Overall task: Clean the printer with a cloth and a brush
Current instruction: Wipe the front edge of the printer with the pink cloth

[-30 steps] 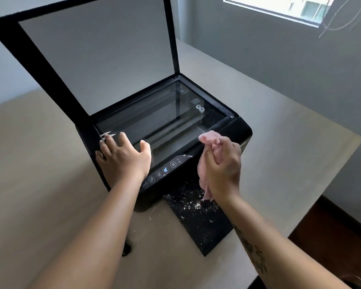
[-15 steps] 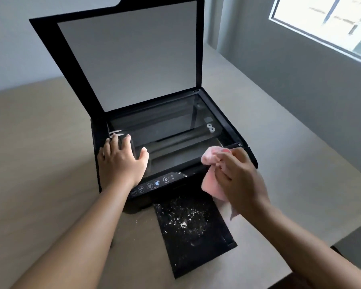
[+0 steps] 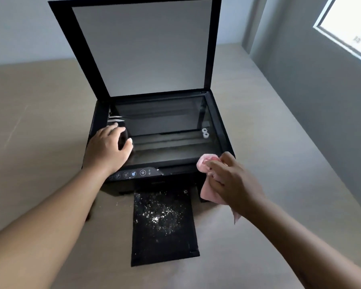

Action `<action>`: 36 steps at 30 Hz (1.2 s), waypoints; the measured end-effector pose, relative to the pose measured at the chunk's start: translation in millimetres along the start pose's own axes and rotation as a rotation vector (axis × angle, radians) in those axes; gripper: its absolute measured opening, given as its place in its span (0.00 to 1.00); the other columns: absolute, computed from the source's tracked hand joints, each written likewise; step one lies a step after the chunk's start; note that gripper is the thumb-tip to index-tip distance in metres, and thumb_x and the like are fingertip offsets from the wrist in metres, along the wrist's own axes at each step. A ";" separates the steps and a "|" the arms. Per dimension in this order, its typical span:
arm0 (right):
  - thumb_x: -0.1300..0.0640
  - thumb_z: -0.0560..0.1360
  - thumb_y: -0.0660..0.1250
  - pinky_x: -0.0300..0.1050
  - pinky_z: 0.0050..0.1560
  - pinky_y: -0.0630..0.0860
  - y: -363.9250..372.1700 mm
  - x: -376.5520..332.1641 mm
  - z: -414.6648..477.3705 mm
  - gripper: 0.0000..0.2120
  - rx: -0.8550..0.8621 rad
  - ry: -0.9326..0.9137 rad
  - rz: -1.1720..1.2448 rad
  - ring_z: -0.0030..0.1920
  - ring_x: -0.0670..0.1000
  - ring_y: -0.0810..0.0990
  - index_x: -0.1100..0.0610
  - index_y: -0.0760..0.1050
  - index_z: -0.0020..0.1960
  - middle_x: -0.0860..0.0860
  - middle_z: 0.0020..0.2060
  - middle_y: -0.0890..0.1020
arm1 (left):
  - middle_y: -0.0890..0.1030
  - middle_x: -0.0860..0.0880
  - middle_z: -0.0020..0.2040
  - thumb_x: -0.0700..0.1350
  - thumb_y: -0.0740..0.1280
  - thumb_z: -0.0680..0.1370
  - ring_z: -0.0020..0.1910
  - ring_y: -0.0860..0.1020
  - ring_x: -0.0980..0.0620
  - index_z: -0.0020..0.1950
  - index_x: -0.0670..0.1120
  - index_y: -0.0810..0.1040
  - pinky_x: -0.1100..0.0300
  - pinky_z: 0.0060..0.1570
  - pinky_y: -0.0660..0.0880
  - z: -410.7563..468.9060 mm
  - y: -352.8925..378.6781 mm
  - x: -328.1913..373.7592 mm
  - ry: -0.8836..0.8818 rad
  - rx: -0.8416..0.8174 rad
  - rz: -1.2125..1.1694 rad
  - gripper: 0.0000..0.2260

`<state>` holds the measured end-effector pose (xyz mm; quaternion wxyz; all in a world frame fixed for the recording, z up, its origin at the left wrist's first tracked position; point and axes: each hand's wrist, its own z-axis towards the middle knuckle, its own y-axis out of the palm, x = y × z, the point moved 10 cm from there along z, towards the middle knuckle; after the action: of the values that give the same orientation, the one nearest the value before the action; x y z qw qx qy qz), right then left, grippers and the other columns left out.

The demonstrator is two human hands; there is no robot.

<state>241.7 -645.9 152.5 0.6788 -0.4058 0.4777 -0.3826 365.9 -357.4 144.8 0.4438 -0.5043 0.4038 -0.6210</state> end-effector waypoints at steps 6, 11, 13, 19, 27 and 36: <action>0.47 0.72 0.63 0.44 0.37 0.72 0.0 8.4 5.9 0.24 -0.075 -0.018 0.113 0.47 0.50 0.74 0.43 0.66 0.68 0.46 0.49 0.73 | 0.75 0.46 0.66 0.52 0.62 0.76 0.67 0.69 0.48 0.64 0.45 0.76 0.56 0.69 0.61 -33.4 -11.2 29.3 0.042 0.041 -0.239 0.19; 0.42 0.70 0.69 0.48 0.57 0.68 -12.8 37.1 -0.9 0.33 -0.071 0.090 0.285 0.57 0.46 0.69 0.48 0.63 0.70 0.39 0.55 0.73 | 0.79 0.53 0.61 0.56 0.61 0.73 0.65 0.72 0.49 0.59 0.50 0.78 0.44 0.67 0.61 -59.9 -14.1 94.2 0.238 0.117 -0.146 0.19; 0.43 0.68 0.73 0.52 0.57 0.70 -14.3 44.7 -5.5 0.29 -0.073 0.108 0.275 0.60 0.50 0.69 0.49 0.70 0.64 0.44 0.57 0.76 | 0.79 0.57 0.61 0.59 0.63 0.72 0.66 0.70 0.51 0.60 0.53 0.78 0.47 0.65 0.60 -65.6 -6.4 128.2 0.302 0.068 -0.182 0.20; 0.50 0.64 0.79 0.47 0.49 0.68 -10.5 61.4 -14.8 0.23 0.030 0.210 0.288 0.52 0.53 0.67 0.51 0.80 0.57 0.51 0.51 0.72 | 0.74 0.63 0.63 0.59 0.65 0.73 0.66 0.61 0.55 0.65 0.62 0.74 0.51 0.64 0.54 -67.8 23.3 191.3 0.460 -0.115 -0.276 0.20; 0.58 0.68 0.75 0.34 0.30 0.64 -33.5 67.1 -19.9 0.08 0.063 0.273 0.546 0.33 0.43 0.72 0.54 0.75 0.40 0.44 0.32 0.78 | 0.77 0.66 0.50 0.55 0.70 0.72 0.59 0.66 0.58 0.50 0.57 0.79 0.47 0.62 0.63 -75.8 18.9 197.5 0.413 -0.163 -0.448 0.08; 0.65 0.73 0.65 0.30 0.32 0.69 -39.0 -24.6 25.1 0.13 -0.204 0.087 0.705 0.34 0.39 0.76 0.48 0.77 0.50 0.42 0.36 0.81 | 0.76 0.57 0.36 0.45 0.68 0.75 0.39 0.74 0.58 0.40 0.49 0.75 0.63 0.43 0.70 -86.8 -30.7 102.6 0.034 -0.192 -0.858 0.05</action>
<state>254.4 -633.7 201.9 0.7040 -0.2655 0.6522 -0.0925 266.0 -442.4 187.1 0.0899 -0.6549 0.2210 -0.7170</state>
